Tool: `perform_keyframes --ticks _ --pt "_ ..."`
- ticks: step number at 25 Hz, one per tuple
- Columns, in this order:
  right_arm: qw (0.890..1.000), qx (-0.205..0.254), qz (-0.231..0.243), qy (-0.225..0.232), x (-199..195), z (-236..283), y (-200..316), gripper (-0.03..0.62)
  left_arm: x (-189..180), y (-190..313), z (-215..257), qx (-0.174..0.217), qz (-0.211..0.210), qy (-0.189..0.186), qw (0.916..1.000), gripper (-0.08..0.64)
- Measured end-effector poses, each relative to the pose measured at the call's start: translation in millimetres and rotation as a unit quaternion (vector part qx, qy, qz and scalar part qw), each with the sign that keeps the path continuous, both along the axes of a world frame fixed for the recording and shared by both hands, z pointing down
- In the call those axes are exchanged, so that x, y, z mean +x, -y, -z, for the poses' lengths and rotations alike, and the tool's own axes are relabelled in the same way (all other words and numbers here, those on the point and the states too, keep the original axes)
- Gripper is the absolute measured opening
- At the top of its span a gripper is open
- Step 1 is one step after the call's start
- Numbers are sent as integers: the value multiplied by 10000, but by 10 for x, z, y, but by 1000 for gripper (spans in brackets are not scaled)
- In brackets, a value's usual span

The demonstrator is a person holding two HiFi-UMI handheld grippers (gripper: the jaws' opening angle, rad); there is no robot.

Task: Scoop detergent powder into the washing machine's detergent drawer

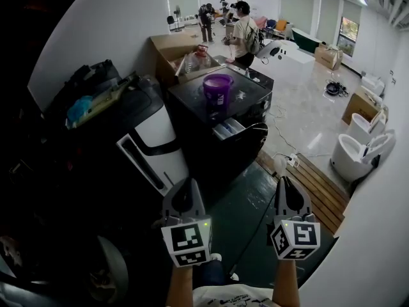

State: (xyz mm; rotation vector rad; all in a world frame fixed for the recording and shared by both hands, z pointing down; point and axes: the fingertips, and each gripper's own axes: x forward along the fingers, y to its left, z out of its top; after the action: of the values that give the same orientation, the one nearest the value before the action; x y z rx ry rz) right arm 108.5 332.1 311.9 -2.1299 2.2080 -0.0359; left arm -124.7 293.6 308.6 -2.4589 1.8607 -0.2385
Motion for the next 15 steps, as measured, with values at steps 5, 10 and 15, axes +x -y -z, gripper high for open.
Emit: perform_keyframes --ticks 5,10,15 --pt "9999 -104 9 34 49 -104 165 20 33 149 -64 -66 20 15 10000 3" --pt "9999 -118 17 26 85 -127 457 20 66 464 -113 -115 41 -2 9999 3" --pt "9999 -98 4 -27 138 -128 947 20 143 964 -141 -87 -30 -18 10000 3"
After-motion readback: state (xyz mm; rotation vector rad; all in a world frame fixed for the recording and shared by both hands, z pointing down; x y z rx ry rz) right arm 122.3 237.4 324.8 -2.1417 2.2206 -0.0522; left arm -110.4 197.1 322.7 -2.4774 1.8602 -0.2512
